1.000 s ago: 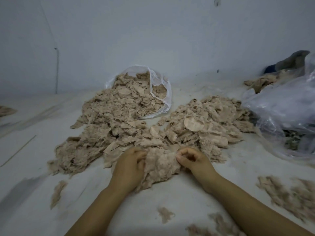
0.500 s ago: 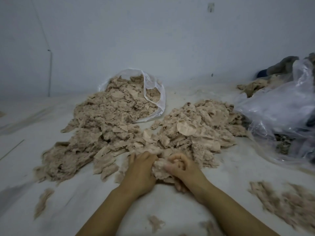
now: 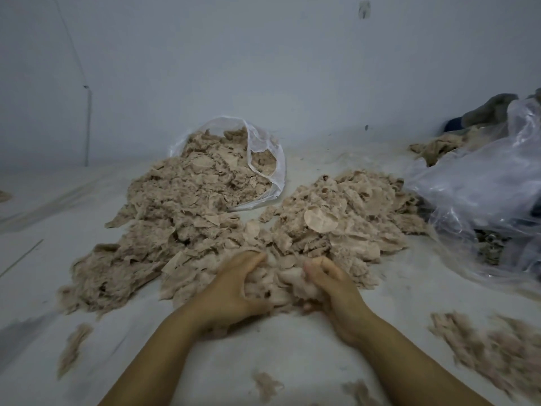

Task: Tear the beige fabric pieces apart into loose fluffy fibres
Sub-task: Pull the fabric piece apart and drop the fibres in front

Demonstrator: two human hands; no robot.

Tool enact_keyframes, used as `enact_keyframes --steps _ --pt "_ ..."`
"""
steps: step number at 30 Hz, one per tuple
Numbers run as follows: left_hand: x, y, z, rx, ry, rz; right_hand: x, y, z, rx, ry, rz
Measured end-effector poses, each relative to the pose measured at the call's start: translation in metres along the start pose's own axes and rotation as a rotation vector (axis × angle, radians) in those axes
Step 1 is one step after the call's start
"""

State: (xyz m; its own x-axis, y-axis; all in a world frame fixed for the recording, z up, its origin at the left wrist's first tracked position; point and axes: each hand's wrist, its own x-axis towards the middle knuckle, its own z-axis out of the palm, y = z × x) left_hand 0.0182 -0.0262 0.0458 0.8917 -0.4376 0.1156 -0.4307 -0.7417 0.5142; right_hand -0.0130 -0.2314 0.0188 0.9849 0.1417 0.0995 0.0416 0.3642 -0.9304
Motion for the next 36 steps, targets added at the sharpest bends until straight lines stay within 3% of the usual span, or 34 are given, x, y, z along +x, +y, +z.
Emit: enact_keyframes --steps 3,8,16,19,23,27,31,34,36 --pt "0.004 0.018 0.005 -0.236 0.14 0.139 0.0 0.002 0.0 -0.108 0.007 -0.052" --pt "0.015 0.024 0.031 -0.328 0.011 0.046 -0.001 0.0 -0.003 -0.171 0.042 -0.06" --pt "0.018 0.002 0.041 -0.38 0.332 0.011 0.007 0.0 -0.005 -0.079 0.187 0.034" --pt "0.02 -0.003 0.044 -0.405 0.351 -0.012 0.008 0.001 -0.006 -0.022 0.218 0.057" --pt "0.019 -0.001 0.044 -0.374 0.335 -0.042 0.006 0.0 -0.002 -0.095 0.158 0.076" --pt "0.02 0.007 0.043 -0.314 0.366 -0.09 -0.002 -0.002 0.002 -0.345 0.034 0.049" --pt "0.022 0.009 0.039 -0.242 0.291 -0.032 0.0 0.002 0.003 -0.422 0.119 -0.062" --pt "0.025 0.004 0.029 -0.193 0.189 -0.132 0.005 0.0 -0.002 -0.21 0.239 -0.083" --pt "0.023 0.003 0.021 -0.178 0.022 -0.194 0.006 0.0 -0.004 -0.112 0.251 -0.054"
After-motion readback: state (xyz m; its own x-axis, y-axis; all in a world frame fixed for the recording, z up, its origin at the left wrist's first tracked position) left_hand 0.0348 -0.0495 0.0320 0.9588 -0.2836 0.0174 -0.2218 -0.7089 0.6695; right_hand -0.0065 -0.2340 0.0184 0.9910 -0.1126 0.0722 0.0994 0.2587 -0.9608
